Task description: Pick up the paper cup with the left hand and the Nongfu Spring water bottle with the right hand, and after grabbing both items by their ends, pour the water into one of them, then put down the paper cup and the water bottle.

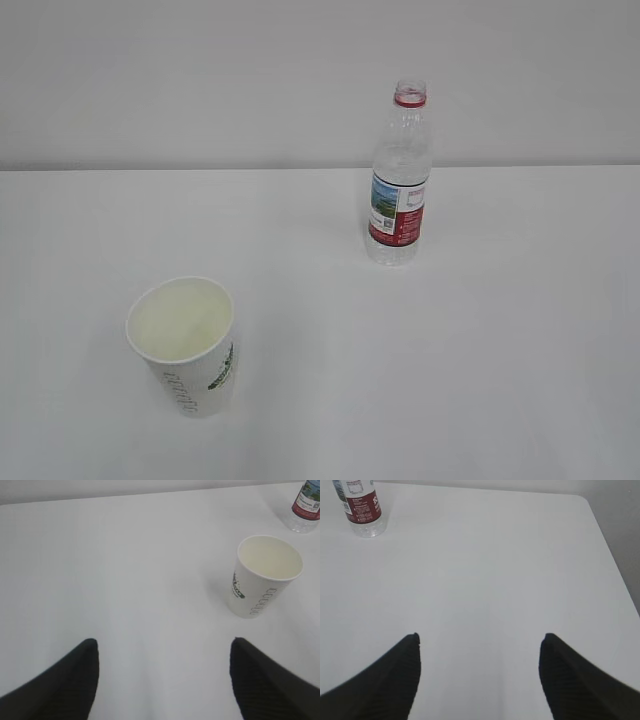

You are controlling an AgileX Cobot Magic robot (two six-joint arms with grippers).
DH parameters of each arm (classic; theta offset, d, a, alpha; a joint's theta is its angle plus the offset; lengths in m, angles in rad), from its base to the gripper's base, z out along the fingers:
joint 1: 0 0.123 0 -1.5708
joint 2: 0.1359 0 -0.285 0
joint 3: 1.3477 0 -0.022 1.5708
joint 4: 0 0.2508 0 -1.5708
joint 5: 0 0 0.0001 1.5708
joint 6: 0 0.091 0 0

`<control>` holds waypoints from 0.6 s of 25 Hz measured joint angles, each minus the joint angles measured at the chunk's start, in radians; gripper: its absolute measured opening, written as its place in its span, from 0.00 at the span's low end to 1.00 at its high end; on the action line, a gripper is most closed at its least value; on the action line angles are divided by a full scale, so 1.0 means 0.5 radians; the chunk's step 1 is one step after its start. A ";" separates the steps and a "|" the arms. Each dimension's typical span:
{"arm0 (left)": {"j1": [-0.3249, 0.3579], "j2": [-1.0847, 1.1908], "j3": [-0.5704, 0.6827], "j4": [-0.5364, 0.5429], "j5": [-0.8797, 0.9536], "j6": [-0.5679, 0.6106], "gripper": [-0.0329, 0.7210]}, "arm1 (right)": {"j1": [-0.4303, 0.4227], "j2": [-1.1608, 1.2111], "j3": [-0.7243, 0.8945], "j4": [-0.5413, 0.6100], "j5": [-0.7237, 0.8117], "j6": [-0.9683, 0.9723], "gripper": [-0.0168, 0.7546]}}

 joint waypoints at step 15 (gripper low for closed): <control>0.000 0.000 0.000 0.000 0.000 0.000 0.83 | 0.000 0.000 0.000 0.000 0.000 0.000 0.74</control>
